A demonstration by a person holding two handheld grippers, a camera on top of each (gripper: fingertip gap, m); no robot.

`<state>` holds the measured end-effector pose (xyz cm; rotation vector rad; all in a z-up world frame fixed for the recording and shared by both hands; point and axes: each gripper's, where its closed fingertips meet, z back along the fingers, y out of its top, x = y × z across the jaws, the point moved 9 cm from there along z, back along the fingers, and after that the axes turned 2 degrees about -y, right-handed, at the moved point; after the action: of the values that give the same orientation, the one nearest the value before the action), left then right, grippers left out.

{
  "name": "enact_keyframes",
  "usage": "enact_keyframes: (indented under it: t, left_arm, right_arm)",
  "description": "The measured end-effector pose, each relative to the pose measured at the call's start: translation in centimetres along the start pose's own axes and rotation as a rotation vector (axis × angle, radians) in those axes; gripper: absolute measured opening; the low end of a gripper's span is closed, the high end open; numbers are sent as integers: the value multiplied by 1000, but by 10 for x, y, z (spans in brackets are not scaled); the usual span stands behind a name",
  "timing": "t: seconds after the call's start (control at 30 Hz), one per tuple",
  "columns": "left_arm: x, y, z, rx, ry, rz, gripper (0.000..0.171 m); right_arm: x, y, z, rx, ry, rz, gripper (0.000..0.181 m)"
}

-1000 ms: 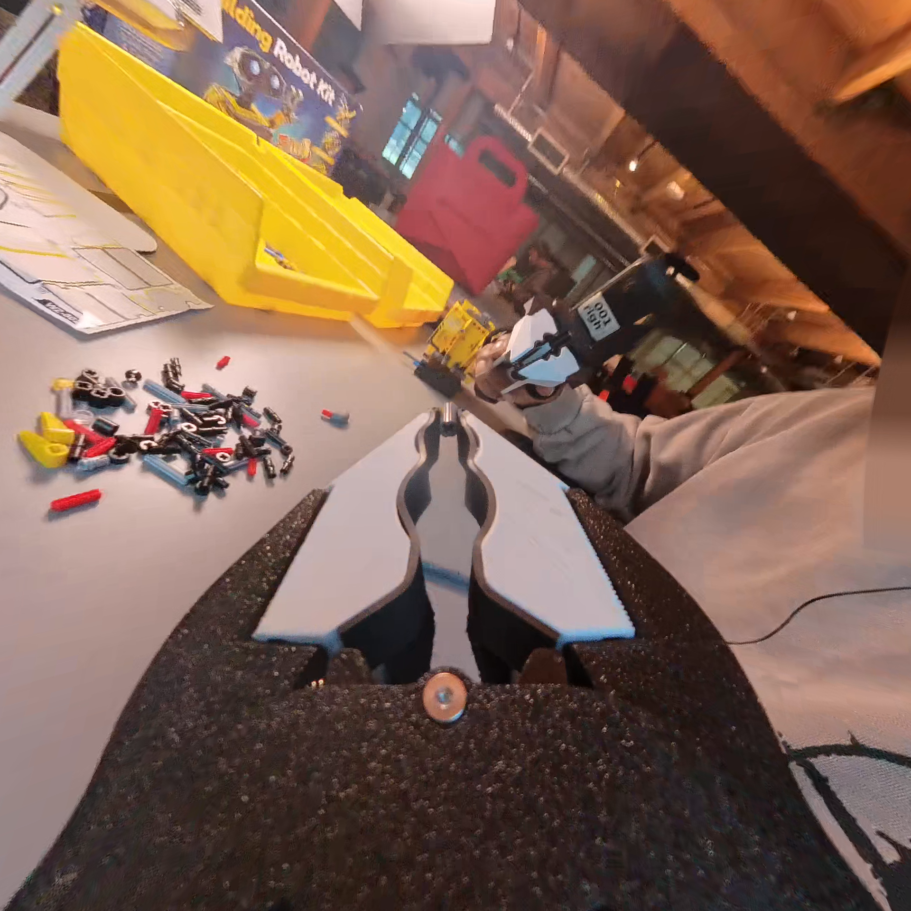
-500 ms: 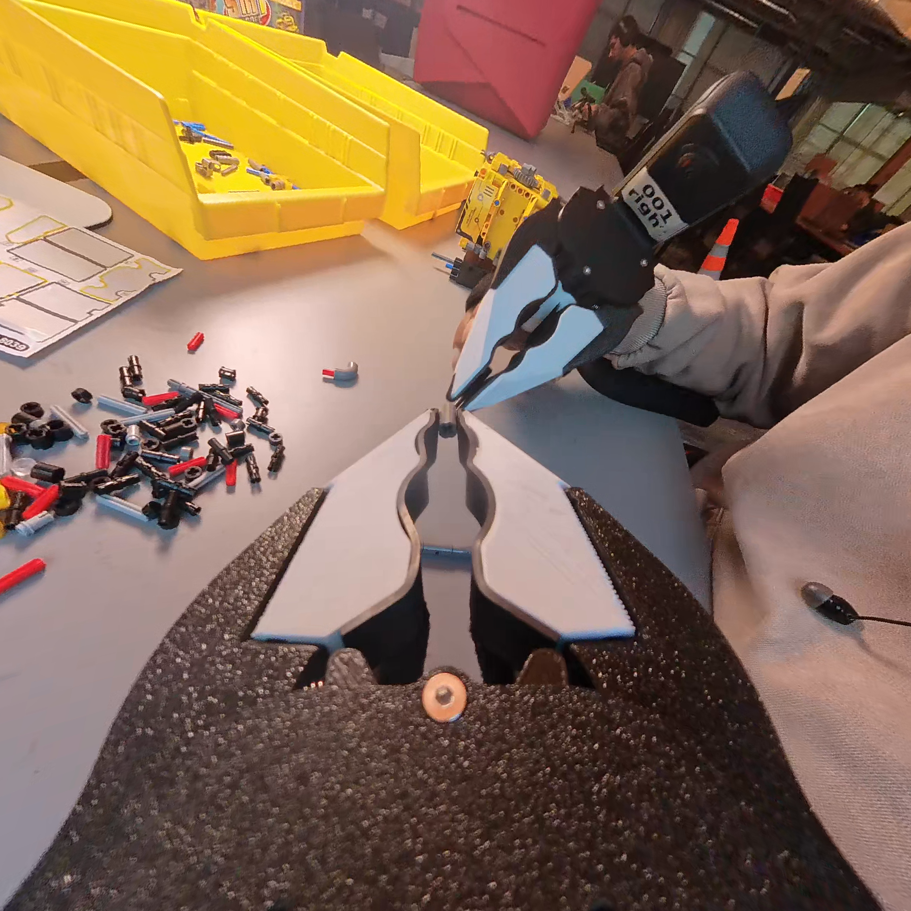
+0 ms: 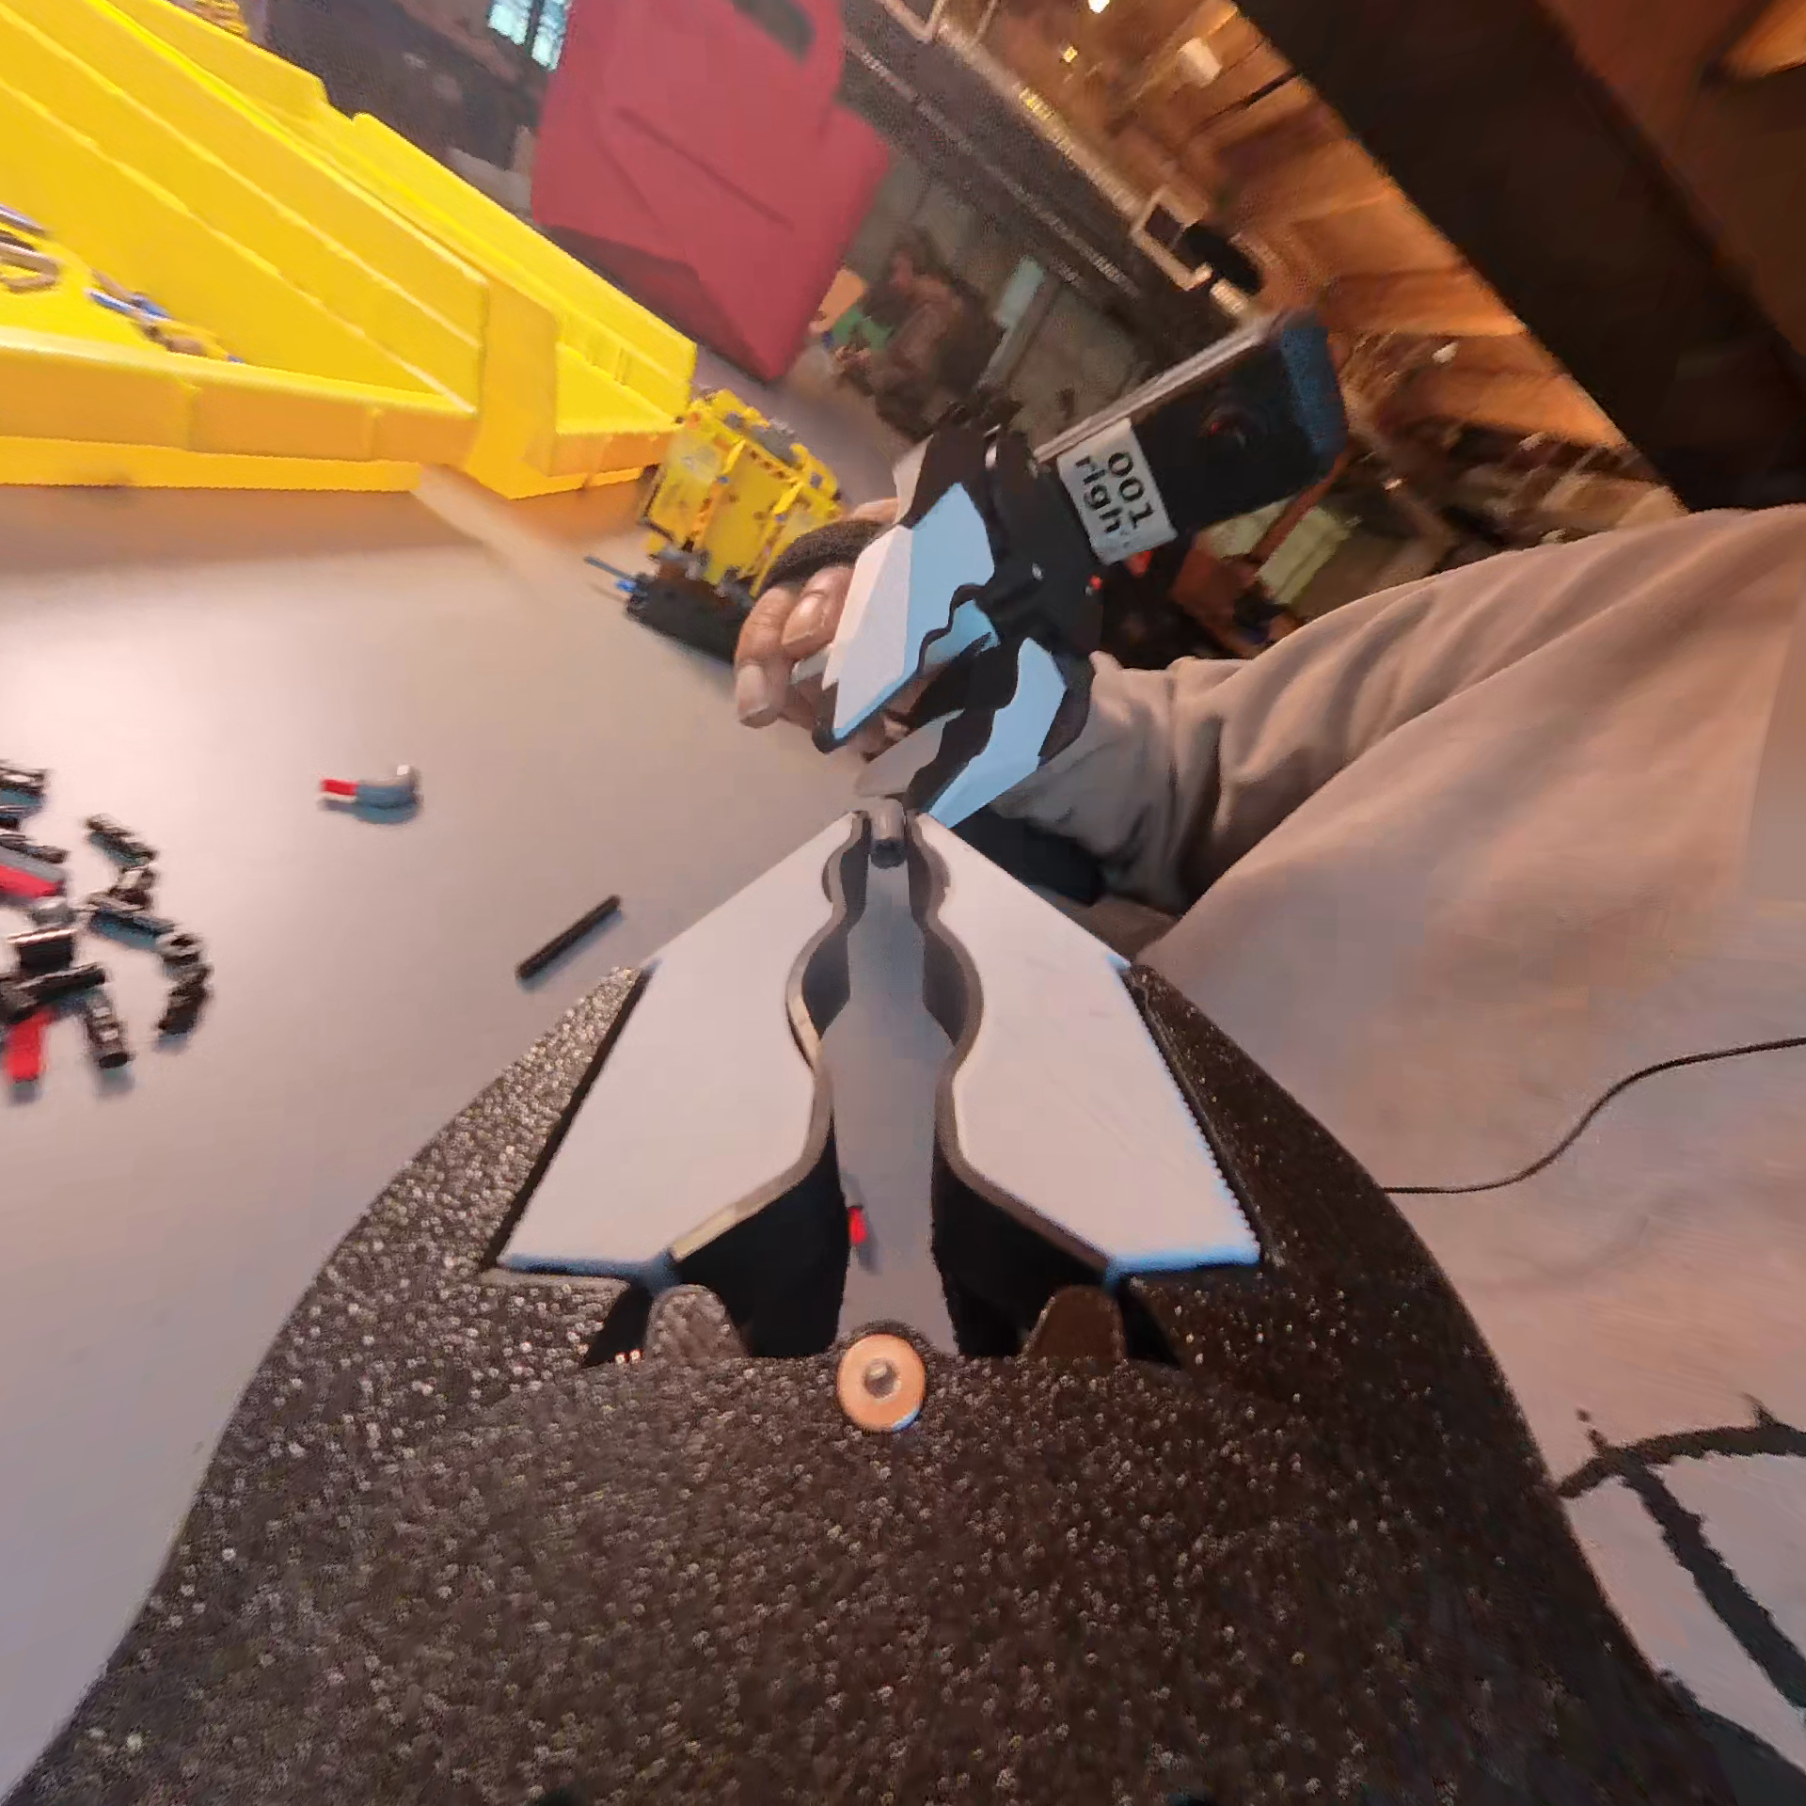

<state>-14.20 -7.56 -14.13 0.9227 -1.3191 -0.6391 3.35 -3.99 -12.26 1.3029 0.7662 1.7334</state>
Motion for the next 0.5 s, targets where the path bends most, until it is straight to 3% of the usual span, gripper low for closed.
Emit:
enact_keyframes:
  t: [0.2, 0.4, 0.5]
  left_arm:
    - [5, 0, -6, 61, -159, 119, 6]
    - [3, -1, -7, 81, -198, 175, 7]
    - [1, 5, -1, 142, -219, 212, 26]
  right_arm:
    - [-10, 19, -3, 49, -45, 135, 15]
    - [-11, 24, -4, 64, -39, 145, 5]
    - [0, 21, 1, 46, -57, 121, 5]
